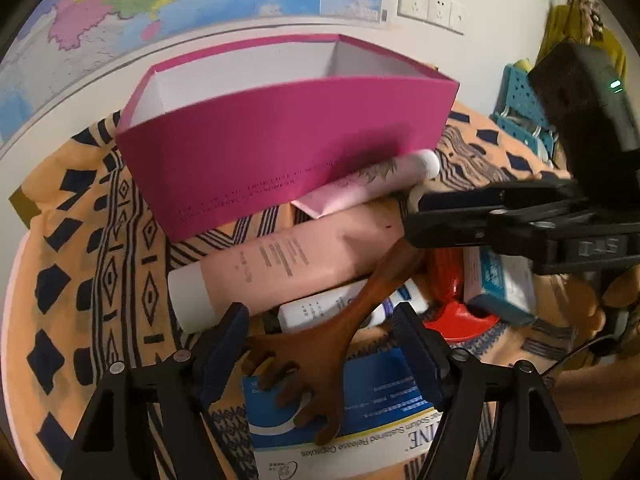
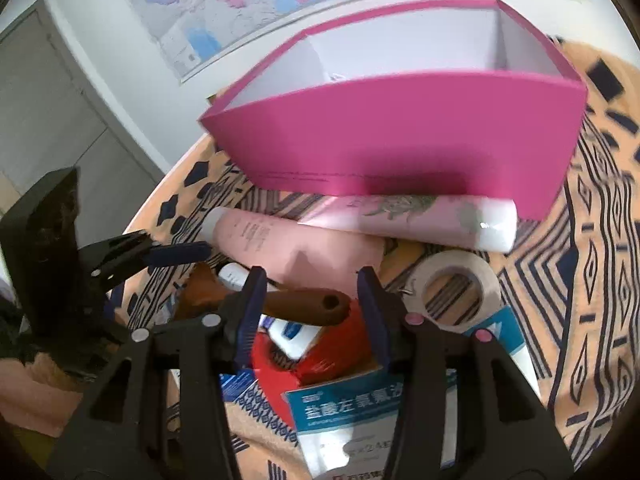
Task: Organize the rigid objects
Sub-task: 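Lift the wooden massager upright with the right tool, then lower the massager into the pink box and open the right tool, then grasp the white-and-blue medicine box with the right tool, then carry the medicine box into the pink box and open the right tool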
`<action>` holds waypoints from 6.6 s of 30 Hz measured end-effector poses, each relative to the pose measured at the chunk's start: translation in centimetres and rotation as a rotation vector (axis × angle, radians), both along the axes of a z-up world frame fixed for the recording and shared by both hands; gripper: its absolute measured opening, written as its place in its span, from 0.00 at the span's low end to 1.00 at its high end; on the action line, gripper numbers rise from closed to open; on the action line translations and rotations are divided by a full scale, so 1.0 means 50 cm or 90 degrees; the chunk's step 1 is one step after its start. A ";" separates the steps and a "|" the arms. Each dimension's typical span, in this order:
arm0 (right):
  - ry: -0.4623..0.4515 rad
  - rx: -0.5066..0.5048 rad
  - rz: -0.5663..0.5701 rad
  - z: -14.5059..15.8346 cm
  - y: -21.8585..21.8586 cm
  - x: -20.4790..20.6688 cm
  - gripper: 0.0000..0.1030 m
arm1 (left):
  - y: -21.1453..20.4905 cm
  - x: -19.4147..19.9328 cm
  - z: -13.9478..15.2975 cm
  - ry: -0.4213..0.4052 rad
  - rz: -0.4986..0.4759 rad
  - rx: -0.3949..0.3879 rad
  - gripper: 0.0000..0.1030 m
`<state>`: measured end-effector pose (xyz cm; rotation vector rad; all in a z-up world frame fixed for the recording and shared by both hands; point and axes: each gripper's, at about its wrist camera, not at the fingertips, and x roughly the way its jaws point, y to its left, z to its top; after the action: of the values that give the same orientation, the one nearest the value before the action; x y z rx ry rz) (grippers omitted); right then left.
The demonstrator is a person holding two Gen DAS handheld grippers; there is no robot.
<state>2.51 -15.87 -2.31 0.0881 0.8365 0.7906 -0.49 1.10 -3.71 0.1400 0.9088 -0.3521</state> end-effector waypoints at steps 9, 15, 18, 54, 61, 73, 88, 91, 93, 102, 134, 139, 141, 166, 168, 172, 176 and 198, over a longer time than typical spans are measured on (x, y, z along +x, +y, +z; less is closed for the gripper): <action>-0.111 -0.147 0.133 0.001 0.093 -0.046 0.48 | 0.048 -0.013 0.004 -0.005 0.052 -0.014 0.73; -0.188 -0.258 0.224 -0.026 0.151 -0.062 0.43 | 0.095 -0.019 0.007 0.001 0.091 -0.058 0.73; -0.214 -0.275 0.258 -0.029 0.167 -0.062 0.33 | 0.101 -0.021 0.009 0.000 0.101 -0.062 0.73; -0.032 -0.098 0.243 -0.002 0.147 0.061 0.16 | 0.004 0.022 -0.002 0.028 -0.016 -0.187 0.69; 0.006 -0.046 0.208 -0.013 0.125 0.073 0.13 | 0.007 0.029 -0.018 0.059 -0.008 -0.205 0.68; 0.043 -0.003 0.210 -0.011 0.106 0.073 0.16 | 0.006 0.041 -0.007 0.054 0.004 -0.211 0.34; -0.021 0.051 0.192 0.067 0.075 0.047 0.16 | -0.030 0.023 0.079 -0.021 -0.020 -0.179 0.32; -0.071 0.056 0.167 0.117 0.057 0.047 0.16 | -0.043 0.043 0.123 -0.050 -0.030 -0.183 0.32; -0.102 0.053 0.148 0.149 0.048 0.058 0.16 | -0.050 0.068 0.149 -0.064 -0.035 -0.186 0.32; -0.193 -0.017 0.087 0.240 0.054 0.157 0.16 | -0.066 0.210 0.204 -0.079 -0.021 -0.169 0.32; -0.134 0.049 0.047 0.177 -0.119 0.040 0.50 | -0.022 0.045 0.148 -0.076 -0.017 -0.186 0.51; -0.077 0.047 -0.002 0.112 -0.168 0.017 0.50 | -0.074 -0.002 0.100 -0.020 -0.067 -0.194 0.51; -0.046 0.045 -0.023 0.079 -0.188 0.011 0.50 | -0.091 -0.020 0.085 -0.004 -0.084 -0.194 0.51; 0.071 0.065 -0.085 -0.050 -0.249 -0.016 0.50 | -0.156 -0.059 0.007 0.119 -0.098 -0.214 0.37; 0.074 0.066 -0.083 -0.051 -0.247 -0.018 0.50 | -0.159 -0.055 0.007 0.120 -0.094 -0.213 0.36; 0.075 0.066 -0.086 -0.049 -0.249 -0.025 0.50 | -0.157 -0.049 0.013 0.111 -0.086 -0.215 0.36; 0.073 0.071 -0.084 -0.042 -0.251 -0.034 0.50 | -0.150 -0.043 0.024 0.097 -0.077 -0.218 0.35; 0.004 0.099 -0.065 0.047 -0.213 -0.050 0.50 | -0.108 -0.001 0.098 -0.008 -0.017 -0.171 0.36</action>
<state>0.01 -26.53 0.02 0.2699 0.7693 0.7584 -0.52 -4.32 1.20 -0.0921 0.8400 -0.4937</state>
